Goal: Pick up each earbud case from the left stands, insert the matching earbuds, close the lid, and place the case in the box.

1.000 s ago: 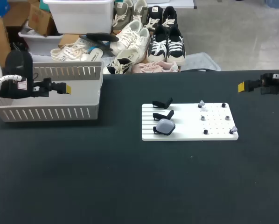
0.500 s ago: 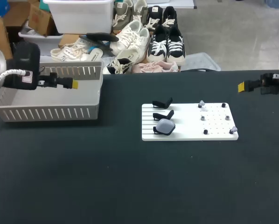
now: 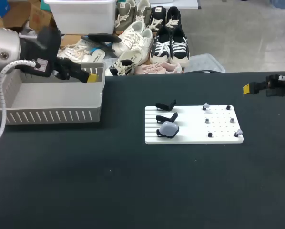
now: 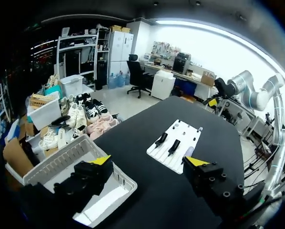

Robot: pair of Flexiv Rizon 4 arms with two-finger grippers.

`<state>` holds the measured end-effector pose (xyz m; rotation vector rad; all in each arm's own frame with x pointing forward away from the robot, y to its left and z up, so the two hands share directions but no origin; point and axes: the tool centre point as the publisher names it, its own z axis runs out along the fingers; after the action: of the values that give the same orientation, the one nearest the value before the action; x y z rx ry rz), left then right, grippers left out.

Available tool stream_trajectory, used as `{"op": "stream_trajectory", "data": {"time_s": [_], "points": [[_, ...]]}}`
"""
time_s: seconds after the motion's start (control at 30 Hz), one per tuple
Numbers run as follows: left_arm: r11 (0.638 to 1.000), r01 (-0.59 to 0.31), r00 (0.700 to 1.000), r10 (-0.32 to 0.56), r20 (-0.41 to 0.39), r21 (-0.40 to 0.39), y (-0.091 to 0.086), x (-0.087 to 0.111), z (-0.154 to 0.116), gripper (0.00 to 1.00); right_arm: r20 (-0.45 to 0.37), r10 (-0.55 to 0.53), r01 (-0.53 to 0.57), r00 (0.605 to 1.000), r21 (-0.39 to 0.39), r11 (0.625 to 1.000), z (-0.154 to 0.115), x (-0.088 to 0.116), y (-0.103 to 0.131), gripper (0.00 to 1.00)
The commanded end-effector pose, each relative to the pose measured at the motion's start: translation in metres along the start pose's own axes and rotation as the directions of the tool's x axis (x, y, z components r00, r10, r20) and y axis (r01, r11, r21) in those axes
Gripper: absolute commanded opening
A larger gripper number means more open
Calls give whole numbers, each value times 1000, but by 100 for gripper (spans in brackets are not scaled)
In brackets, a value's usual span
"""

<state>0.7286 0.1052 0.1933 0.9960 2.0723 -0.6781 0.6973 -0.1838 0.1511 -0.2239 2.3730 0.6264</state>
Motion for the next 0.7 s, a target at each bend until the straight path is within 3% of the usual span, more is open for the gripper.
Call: {"op": "stream_trajectory", "data": {"time_s": [0.03, 0.33, 0.43, 0.7], "points": [[975, -100, 995, 102, 1, 198, 1, -4, 18, 100, -1, -1, 1, 1000, -6, 1000, 1, -1, -2, 100], [922, -261, 964, 264, 30, 286, -26, -3, 48, 100, -1, -1, 1, 1000, -6, 1000, 1, -1, -2, 100], [910, -304, 951, 308, 32, 282, -32, -1, 61, 100, -1, -1, 1, 1000, -6, 1000, 1, -1, -2, 100], [864, -346, 934, 356, 42, 366, -49, 9, 88, 100, -1, -1, 1, 1000, -6, 1000, 1, -1, -2, 100]]}}
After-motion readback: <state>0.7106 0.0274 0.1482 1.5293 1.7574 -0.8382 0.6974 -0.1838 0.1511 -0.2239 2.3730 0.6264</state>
